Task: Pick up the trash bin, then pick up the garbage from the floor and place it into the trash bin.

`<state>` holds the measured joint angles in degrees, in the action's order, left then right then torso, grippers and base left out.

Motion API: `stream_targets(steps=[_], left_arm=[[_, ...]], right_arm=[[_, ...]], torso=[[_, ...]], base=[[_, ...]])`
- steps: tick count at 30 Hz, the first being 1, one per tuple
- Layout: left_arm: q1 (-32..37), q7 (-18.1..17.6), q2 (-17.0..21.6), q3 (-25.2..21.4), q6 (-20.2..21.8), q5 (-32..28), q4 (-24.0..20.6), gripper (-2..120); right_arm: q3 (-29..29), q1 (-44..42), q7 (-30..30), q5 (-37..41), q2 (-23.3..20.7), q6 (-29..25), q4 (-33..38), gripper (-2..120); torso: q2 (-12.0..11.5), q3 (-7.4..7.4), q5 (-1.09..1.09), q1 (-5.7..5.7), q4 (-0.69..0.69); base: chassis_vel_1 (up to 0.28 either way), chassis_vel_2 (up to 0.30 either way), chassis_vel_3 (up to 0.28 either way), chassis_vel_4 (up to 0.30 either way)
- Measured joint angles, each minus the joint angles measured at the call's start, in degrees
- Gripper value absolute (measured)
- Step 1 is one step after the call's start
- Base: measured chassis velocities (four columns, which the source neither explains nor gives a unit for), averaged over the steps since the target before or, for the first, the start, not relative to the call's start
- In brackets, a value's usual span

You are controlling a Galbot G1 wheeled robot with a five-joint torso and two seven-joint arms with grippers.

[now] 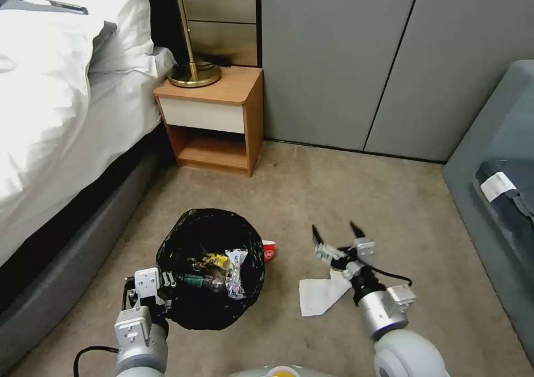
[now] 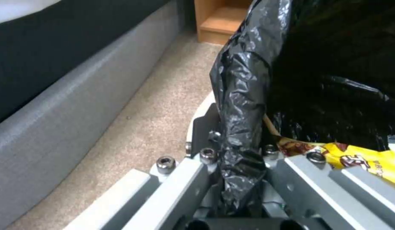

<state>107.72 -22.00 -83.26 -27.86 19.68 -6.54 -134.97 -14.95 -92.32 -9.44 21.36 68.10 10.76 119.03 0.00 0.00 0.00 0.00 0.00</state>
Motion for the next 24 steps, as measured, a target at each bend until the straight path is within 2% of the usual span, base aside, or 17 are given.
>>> stream_targets(steps=[5, 7, 10, 18, 24], left_arm=[[-0.12, 0.0, 0.14, 0.08, -0.05, -0.12, 0.1, 1], [-0.13, 0.0, 0.15, 0.12, -0.06, -0.13, 0.13, 1], [-0.12, 0.0, 0.17, 0.22, -0.08, -0.13, 0.15, 1], [0.11, 0.0, 0.22, -0.08, -0.11, -0.13, 0.15, 1], [0.07, 0.0, -0.05, 0.01, -0.11, -0.02, 0.44, 1]], right_arm=[[1.22, 1.52, -0.53, 5.29, -3.76, 7.32, -5.13, 100], [1.34, 1.89, -0.51, 5.72, -4.1, 7.87, -6.08, 100], [1.74, 4.29, 0.53, 6.84, -5.28, 10.45, -11.92, 100], [1.44, 6.78, 2.87, 6.22, -4.51, 10.35, -20.86, 100], [1.2, 8.5, 4.41, 6.13, -3.28, 8.97, -24.69, 100]], torso=[[0.0, 0.0, 0.0, 0.0, 0.0], [0.0, 0.0, 0.0, 0.0, 0.0], [0.0, 0.0, 0.0, 0.01, 0.0], [0.0, 0.0, 0.0, 0.0, 0.0], [0.0, 0.0, -0.01, 0.0, 0.0]], base=[[0.0, 0.0, 0.0, 0.0], [0.0, 0.0, 0.0, 0.0], [0.0, 0.0, 0.0, 0.0], [0.0, 0.0, 0.0, 0.0], [0.0, 0.0, 0.0, 0.0]])
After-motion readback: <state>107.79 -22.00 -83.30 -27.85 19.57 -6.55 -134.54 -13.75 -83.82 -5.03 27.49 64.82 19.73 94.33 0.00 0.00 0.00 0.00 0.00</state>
